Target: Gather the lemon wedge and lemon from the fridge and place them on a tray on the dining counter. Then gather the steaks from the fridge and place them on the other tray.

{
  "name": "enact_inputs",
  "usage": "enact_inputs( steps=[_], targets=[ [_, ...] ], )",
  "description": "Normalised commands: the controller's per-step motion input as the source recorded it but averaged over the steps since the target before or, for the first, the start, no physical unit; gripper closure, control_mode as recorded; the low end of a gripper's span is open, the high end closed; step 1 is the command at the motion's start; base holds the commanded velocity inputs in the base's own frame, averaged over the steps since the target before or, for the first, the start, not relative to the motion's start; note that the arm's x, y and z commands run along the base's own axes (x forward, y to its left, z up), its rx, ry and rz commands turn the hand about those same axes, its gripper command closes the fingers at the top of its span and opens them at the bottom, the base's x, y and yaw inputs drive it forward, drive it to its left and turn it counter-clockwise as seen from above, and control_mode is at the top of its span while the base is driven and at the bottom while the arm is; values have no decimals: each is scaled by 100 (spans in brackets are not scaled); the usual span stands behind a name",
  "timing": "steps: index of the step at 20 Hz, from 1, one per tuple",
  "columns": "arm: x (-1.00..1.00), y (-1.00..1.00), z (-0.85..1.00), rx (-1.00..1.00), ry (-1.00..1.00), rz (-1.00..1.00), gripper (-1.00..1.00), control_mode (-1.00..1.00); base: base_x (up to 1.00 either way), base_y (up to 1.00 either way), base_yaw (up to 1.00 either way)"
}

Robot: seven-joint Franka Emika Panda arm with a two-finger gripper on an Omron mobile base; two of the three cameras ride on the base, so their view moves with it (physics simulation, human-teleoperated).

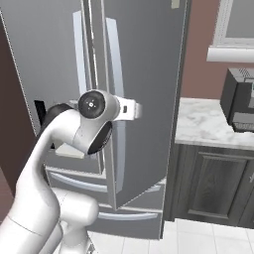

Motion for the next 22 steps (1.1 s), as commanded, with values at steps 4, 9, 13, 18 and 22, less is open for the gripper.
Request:
enact_inputs(
  steps=[4,9,13,18,22],
  targets=[
    [-68,6,23,-8,-4,-1,-100,-100,0,0,0],
    [-66,58,43,-19,-1,0,-100,-100,0,0,0],
    [-38,100,42,-30,0,0,-100,-100,0,0,0],
    [-9,100,37,-36,0,-3,-100,-100,0,0,0],
    [36,100,3,-37,5,-6,-100,-100,0,0,0]
  ],
)
